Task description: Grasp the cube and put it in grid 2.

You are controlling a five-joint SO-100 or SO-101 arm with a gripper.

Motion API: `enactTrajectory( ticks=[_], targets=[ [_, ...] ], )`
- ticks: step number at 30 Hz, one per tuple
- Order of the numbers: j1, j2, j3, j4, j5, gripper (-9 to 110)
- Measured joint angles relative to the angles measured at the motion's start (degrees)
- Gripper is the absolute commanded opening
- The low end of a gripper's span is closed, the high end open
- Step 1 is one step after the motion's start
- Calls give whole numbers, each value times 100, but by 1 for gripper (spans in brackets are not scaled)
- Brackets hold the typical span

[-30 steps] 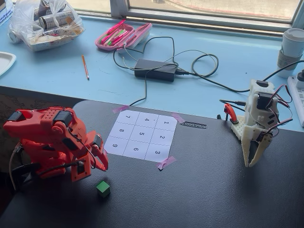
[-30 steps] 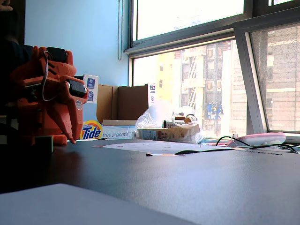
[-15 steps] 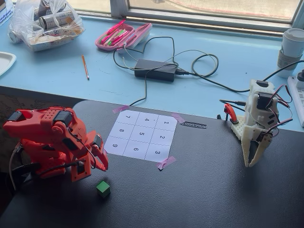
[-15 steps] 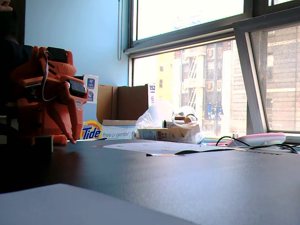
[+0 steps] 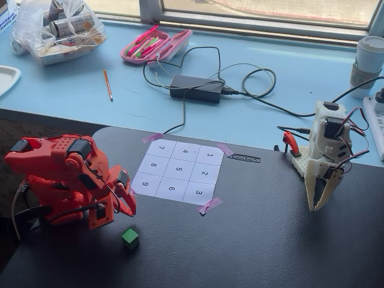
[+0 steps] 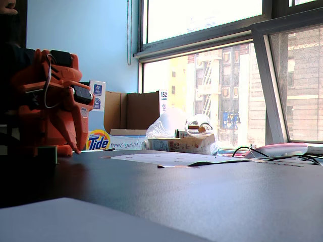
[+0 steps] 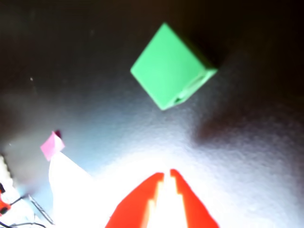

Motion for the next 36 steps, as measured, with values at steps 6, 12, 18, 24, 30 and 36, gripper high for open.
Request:
enactTrajectory(
  ticks=[6, 12, 18, 24, 30, 36],
  targets=[
    [431, -1248, -835, -281, 220, 10],
    [967, -2549, -1819, -519, 615, 23],
    [1151, -3111, -2171, -527, 1037, 33],
    [1380, -3604, -2303, -519, 1345, 36],
    [1600, -4166, -2391, -475, 1573, 36],
    [1854, -4465, -2399, -642, 1775, 36]
  ],
)
